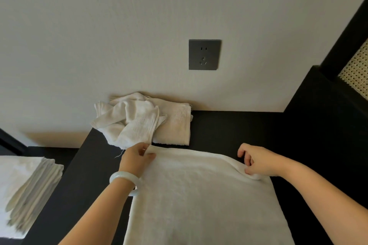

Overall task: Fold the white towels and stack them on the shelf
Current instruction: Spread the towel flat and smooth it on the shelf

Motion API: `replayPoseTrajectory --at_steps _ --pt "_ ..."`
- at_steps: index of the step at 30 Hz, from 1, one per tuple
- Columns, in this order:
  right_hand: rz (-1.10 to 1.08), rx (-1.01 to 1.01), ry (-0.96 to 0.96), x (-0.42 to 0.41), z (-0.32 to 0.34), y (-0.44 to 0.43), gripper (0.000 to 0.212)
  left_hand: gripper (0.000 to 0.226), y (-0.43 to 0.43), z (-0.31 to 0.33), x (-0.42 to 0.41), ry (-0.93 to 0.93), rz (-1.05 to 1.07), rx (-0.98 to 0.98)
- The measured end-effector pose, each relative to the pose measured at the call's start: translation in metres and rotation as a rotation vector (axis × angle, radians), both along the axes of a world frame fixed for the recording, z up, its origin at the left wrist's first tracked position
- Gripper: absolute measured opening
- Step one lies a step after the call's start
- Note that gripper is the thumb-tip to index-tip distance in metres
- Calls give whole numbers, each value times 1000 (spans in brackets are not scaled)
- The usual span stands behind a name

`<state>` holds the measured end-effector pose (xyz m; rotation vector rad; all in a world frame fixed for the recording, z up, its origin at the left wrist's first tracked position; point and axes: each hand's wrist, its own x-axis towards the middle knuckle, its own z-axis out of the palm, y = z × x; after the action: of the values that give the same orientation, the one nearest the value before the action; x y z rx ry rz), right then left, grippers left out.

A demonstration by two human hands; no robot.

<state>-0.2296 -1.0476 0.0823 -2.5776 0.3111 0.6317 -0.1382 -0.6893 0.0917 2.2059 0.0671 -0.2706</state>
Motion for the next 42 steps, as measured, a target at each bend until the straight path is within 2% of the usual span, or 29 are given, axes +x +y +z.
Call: replayPoseTrajectory --at_steps 3,6,8,12,15,18,20,22,23,24,25,27,28,30,33,36,39,42 --pt "89 -33 48 3 8 -4 15 9 1 2 3 -26 45 -68" --pt "14 160 22 4 21 -10 6 9 4 4 7 -28 50 -87" --pt "-69 269 -36 5 30 -17 10 8 6 4 9 -31 39 -83" --pt "-128 255 -87 13 35 -30 22 9 8 1 14 -48 29 -99" --pt "-280 177 -235 16 22 -30 21 10 5 -2 16 -66 52 -96" --pt "-409 108 -246 13 5 -19 22 14 0 -5 14 -96 79 -31" --pt "-467 -28 -309 6 2 -7 24 15 -6 -4 7 -192 30 113" --pt "-387 -341 -569 -2 -1 13 29 24 -17 -6 -6 -471 -113 356" --pt "-307 -402 -722 -7 -3 29 29 31 -25 -9 -17 -593 -207 428" --pt "-185 -381 -821 -12 -6 48 31 36 -34 -13 -30 -642 -316 469" --pt "-35 -350 -835 -18 -12 65 38 44 -41 -18 -41 -599 -435 509" --pt "163 -343 -595 -28 -27 80 60 63 -40 -34 -49 -420 -589 681" --pt "155 -352 -461 -32 -33 71 67 68 -32 -42 -46 -345 -610 752" --pt "22 -408 -321 -33 -40 39 70 70 -15 -50 -33 -308 -534 806" --pt "-135 -448 -240 -26 -36 16 71 71 0 -42 -16 -228 -409 782" --pt "-179 -478 -310 -31 -29 30 72 71 0 -35 -20 -194 -371 800" --pt "-110 -440 -376 -64 -24 61 69 76 3 -30 -57 -249 -423 819" --pt "-41 -457 -299 -102 -42 81 74 70 8 -30 -105 -287 -549 766"
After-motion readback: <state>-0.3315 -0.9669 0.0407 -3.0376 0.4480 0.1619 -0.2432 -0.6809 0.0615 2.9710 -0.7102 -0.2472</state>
